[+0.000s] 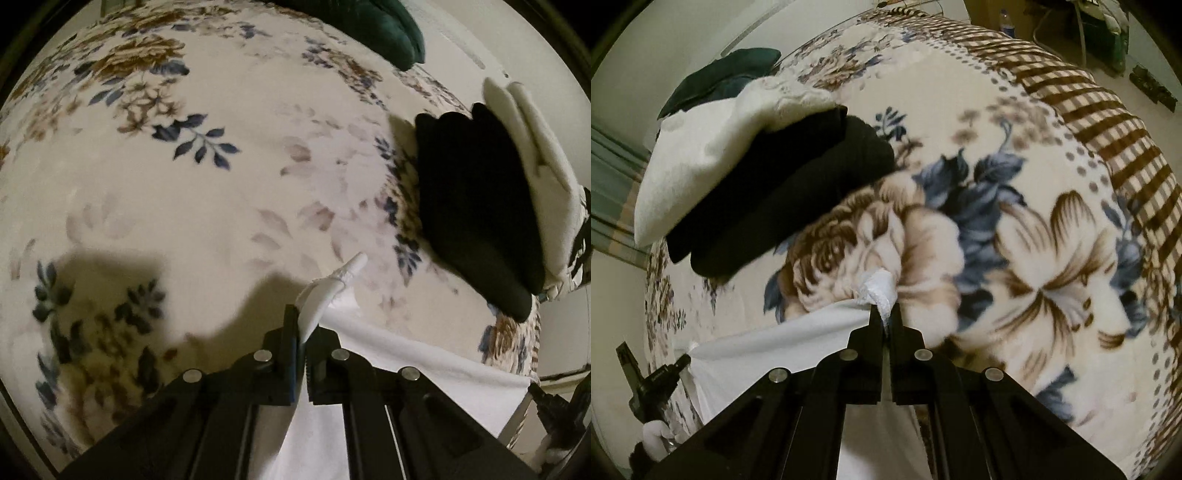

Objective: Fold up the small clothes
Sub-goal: 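Fold the grasped T-shirt side inward with both tools and release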

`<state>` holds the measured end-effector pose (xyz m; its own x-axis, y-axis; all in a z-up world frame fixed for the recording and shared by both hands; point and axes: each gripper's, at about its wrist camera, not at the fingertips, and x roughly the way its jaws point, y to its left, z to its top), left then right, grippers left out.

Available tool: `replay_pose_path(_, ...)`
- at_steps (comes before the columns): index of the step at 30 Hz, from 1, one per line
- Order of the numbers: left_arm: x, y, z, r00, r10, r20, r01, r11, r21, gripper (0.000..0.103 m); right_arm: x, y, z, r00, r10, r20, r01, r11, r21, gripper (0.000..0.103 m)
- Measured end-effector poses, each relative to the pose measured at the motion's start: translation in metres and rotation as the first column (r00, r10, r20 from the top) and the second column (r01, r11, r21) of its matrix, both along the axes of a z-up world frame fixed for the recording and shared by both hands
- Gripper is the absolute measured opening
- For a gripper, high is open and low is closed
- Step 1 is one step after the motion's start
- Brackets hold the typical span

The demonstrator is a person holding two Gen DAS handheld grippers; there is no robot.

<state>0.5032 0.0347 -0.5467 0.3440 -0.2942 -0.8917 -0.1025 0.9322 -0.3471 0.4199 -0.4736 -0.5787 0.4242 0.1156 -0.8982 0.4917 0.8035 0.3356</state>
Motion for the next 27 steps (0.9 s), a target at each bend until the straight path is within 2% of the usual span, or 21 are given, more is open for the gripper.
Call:
replay_pose_path(3,0.009,0.002,-0.019,0.998,-0.003,-0.068,0.003,1.0,0.0,0.007,0.015,0.002,-0.017,0.999,-0.01,-0.034,0.01,1.0,-0.009,0.003)
replay_pose_path(6,0.007,0.01,-0.021,0.993,0.011,-0.116,-0.014,1.0,-0.028,0.016,0.027,-0.004,-0.045,0.991,-0.008,-0.132,0.017,0.998,0.067,0.004)
replay_pose_path(7,0.002,0.014,-0.014,0.994,0.021,-0.111,-0.024,0.999,-0.028,0.023,0.027,-0.007,-0.05,0.988,-0.012,-0.155,0.026,0.996,0.09,0.008)
replay_pose_path(9,-0.011,0.025,0.002,0.995,0.04,-0.094,-0.043,0.999,-0.028,0.055,0.016,-0.01,-0.047,0.989,-0.014,-0.15,0.033,0.992,0.123,0.028)
replay_pose_path(10,-0.021,0.032,0.011,0.995,0.046,-0.086,-0.049,0.998,-0.037,0.078,0.006,-0.009,-0.042,0.99,-0.015,-0.143,0.033,0.992,0.124,0.054)
replay_pose_path(11,-0.032,0.038,0.018,0.996,0.054,-0.072,-0.058,0.997,-0.051,0.081,-0.009,-0.009,-0.034,0.991,-0.011,-0.13,0.027,0.991,0.127,0.062)
replay_pose_path(13,-0.06,0.052,0.032,0.996,0.072,-0.06,-0.076,0.995,-0.064,0.081,-0.039,-0.007,-0.025,0.99,-0.011,-0.14,0.03,0.991,0.134,0.065)
replay_pose_path(15,-0.092,0.063,0.036,0.992,0.094,-0.086,-0.1,0.993,-0.059,0.081,-0.068,-0.003,-0.022,0.988,-0.015,-0.153,0.038,0.987,0.154,0.07)
replay_pose_path(18,-0.145,0.068,0.028,0.979,0.121,-0.162,-0.132,0.989,-0.06,0.081,-0.122,0.009,-0.025,0.981,-0.019,-0.194,0.06,0.975,0.212,0.076)
replay_pose_path(20,-0.182,0.066,0.01,0.963,0.133,-0.233,-0.153,0.986,-0.067,0.081,-0.158,0.024,-0.036,0.973,-0.016,-0.231,0.08,0.96,0.268,0.077)
replay_pose_path(22,-0.207,0.061,-0.009,0.942,0.164,-0.293,-0.195,0.978,-0.077,0.081,-0.19,0.041,-0.054,0.965,-0.017,-0.262,0.111,0.931,0.348,0.077)
replay_pose_path(24,-0.226,0.056,-0.027,0.924,0.193,-0.33,-0.239,0.965,-0.106,0.081,-0.214,0.056,-0.076,0.957,-0.029,-0.29,0.159,0.885,0.437,0.077)
replay_pose_path(27,-0.242,0.048,-0.042,0.914,0.221,-0.341,-0.275,0.954,-0.121,0.081,-0.239,0.081,-0.108,0.955,-0.049,-0.293,0.208,0.814,0.543,0.077)
